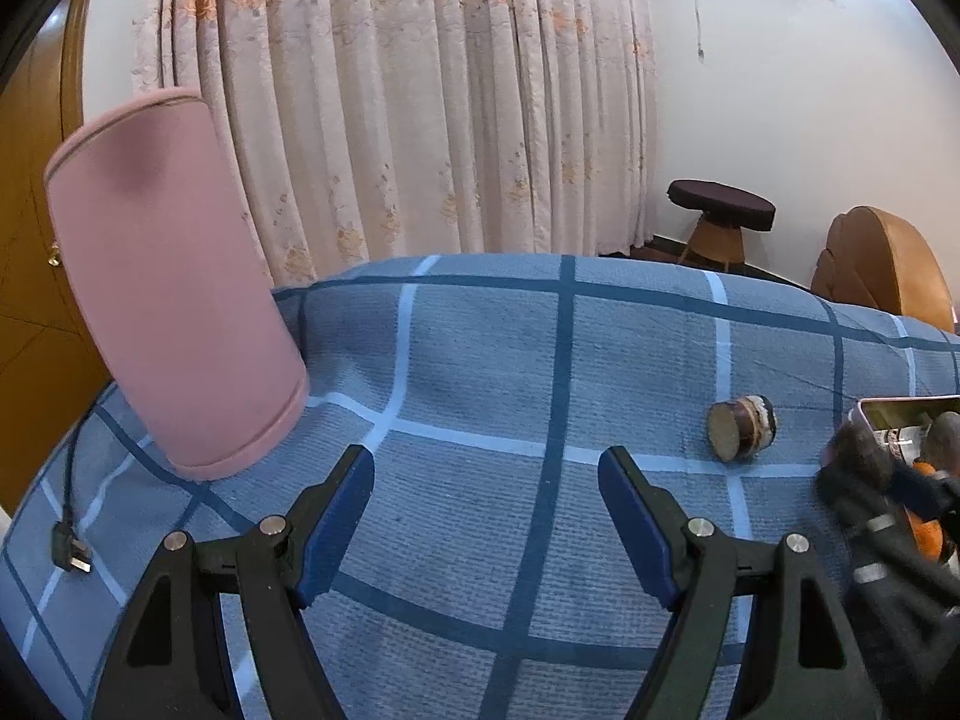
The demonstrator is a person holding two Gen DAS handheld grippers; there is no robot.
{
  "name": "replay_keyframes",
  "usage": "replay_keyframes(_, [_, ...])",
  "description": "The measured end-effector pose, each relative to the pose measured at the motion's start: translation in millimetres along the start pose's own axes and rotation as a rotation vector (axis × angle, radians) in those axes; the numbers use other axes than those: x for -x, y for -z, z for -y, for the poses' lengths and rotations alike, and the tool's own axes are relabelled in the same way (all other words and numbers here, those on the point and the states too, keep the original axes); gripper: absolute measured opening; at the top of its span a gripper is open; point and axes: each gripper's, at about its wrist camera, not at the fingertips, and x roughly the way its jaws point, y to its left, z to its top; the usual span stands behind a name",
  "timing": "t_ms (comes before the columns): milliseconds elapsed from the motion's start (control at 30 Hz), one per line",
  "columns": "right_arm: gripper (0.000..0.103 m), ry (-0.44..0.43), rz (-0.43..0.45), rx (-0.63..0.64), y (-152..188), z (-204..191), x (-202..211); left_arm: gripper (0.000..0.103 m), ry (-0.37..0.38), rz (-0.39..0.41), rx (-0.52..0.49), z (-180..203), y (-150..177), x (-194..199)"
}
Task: Organize fruits
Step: 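Lift the dark fruit with the right tool while the left tool grasps the root slice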
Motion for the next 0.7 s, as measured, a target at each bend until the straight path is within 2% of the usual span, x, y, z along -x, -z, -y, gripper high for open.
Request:
replay_keyframes(133, [0.037,0.021,0.094,-0.075,3.4,14.5,14.0,0.078,0.051,-0.033,0.004,7.6,3.0,-6.6])
replay_keyframes(267, [0.037,0.060,0.146,-0.101,-1.1,23.2,22.0,0.078,0.093,-0.054,0.003,19.7,2.8,-11.4])
replay_keyframes(367, [0.037,0.093,0.191,-0.123,-10.7,35.9,27.1,0.078,0.144,-0.072,0.016,35.2,-2.6,-17.0])
replay_keyframes(467, [0.037,0.137,0.229,-0.140,-11.8,44.7,36.3,0.078,0.160,-0.068,-0.021,59.7,-11.7,-21.8])
replay_keyframes(700, [0.037,0.184,0.258,-0.175,-14.8,60.7,43.5,0.077,0.197,-0.094,-0.069,110.0,-31.7,-42.8])
